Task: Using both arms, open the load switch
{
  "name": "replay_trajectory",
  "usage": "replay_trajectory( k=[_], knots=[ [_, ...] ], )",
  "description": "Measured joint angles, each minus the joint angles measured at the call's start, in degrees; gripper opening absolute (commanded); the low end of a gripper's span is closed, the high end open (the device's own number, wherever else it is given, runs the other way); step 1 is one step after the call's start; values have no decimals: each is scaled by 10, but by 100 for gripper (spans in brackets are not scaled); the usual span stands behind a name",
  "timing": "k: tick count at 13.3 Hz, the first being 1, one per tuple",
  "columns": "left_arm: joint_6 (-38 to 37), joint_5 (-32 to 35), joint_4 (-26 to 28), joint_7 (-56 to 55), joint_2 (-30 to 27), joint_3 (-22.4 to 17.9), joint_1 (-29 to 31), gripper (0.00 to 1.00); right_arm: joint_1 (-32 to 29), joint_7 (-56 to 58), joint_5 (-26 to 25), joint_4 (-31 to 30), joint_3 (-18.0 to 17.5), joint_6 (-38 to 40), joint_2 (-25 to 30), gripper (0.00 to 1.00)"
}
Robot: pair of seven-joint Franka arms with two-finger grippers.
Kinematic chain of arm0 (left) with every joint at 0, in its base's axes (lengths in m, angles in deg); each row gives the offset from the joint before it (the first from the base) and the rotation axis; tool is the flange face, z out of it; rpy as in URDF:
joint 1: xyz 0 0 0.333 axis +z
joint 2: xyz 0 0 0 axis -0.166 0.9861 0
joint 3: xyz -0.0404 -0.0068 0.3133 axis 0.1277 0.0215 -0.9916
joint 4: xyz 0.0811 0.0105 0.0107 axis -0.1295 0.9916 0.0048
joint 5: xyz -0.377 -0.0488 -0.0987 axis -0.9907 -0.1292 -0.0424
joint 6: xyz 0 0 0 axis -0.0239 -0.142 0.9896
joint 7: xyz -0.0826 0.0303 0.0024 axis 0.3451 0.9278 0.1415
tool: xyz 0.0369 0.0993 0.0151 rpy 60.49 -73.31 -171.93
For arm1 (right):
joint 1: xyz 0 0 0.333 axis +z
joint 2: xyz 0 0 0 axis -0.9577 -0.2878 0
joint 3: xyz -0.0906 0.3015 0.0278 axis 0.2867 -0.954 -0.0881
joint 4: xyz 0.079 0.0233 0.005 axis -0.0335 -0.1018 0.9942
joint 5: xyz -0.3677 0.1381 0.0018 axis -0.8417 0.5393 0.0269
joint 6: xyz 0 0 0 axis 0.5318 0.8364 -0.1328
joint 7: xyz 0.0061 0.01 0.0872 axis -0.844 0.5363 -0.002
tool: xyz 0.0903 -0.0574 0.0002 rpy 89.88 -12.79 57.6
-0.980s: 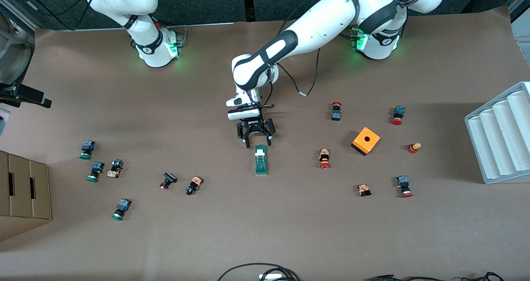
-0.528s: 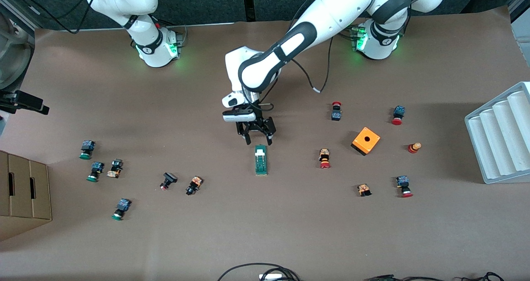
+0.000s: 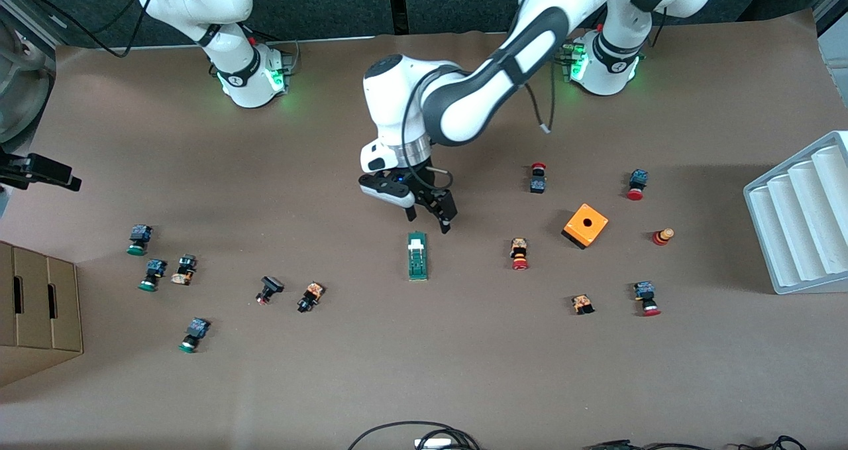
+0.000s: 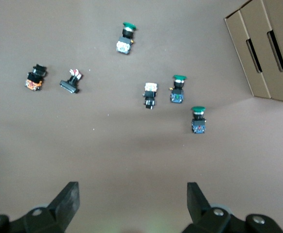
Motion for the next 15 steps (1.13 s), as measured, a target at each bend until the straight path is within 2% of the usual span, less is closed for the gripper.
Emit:
replay_trajectory(
  k=[4,6,9,12,15],
  knots=[
    [-93,-96,-12,121,-56,0,20,100,0,0,0,0,0,-10,-5,100],
    [-141,-143,-39,167,-76,-1,39,100,0,0,0,0,0,-18,-8,100],
    [-210,-226,-97,236,-82,-3,93,100,0,0,0,0,0,-21,-12,100],
    [-265,-276,-144,252,-86,-3,146,100,0,0,0,0,0,-21,-12,100],
    [-282,-331,-156,256,-105,-4,218,100,0,0,0,0,0,-21,-12,100]
  ],
)
